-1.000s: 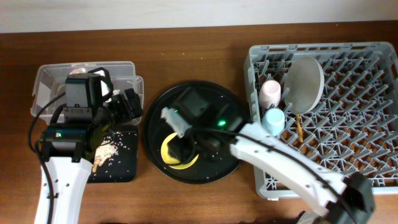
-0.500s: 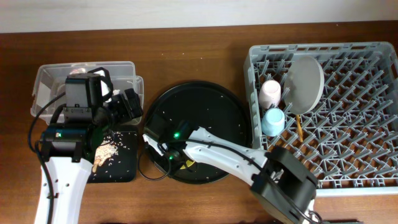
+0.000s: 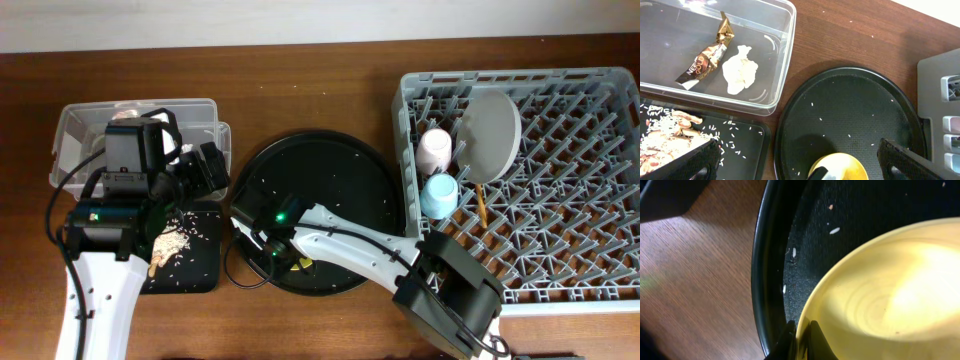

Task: Sort waste into correct bins and load items into the dishwasher rack
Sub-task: 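Lift the yellow bowl and carry it to the rack's right side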

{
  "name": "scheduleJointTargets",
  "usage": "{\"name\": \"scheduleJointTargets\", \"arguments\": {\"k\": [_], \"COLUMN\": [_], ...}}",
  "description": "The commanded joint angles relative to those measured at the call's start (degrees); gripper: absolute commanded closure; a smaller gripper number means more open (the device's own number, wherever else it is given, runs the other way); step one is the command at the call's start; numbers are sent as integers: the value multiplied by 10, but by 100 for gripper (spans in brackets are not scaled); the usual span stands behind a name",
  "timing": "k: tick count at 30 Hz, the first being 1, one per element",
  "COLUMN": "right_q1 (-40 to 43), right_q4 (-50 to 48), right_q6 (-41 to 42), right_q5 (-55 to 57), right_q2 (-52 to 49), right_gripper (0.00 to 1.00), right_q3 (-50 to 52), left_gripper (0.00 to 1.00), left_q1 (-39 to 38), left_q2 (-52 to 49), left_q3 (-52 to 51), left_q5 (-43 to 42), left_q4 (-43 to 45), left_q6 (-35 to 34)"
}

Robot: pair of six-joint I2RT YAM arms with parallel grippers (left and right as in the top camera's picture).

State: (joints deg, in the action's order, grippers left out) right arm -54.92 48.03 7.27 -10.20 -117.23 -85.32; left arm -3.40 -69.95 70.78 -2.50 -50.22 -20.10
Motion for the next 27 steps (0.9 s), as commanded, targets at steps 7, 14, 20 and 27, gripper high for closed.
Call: {"name": "scheduleJointTargets", "arguments": {"k": [7, 14, 20, 27], "right_q1": [0, 48, 176, 428], "right_q4": [113, 184, 244, 346], "right_q6": [7, 8, -3, -145], "right_q5": [-45, -46, -127, -295], "right_q2": [54, 208, 331, 379], "right_gripper": [96, 96, 96, 96], "right_q3": [-47, -73, -73, -72], "left_gripper": [0, 0, 0, 0], "left_q1": [2, 2, 2, 2], "left_q2": [5, 5, 5, 5], "left_q3": [2, 2, 2, 2], "left_q5": [8, 8, 8, 8], "left_q4": [0, 0, 0, 0], "left_q6": [7, 7, 7, 7]}}
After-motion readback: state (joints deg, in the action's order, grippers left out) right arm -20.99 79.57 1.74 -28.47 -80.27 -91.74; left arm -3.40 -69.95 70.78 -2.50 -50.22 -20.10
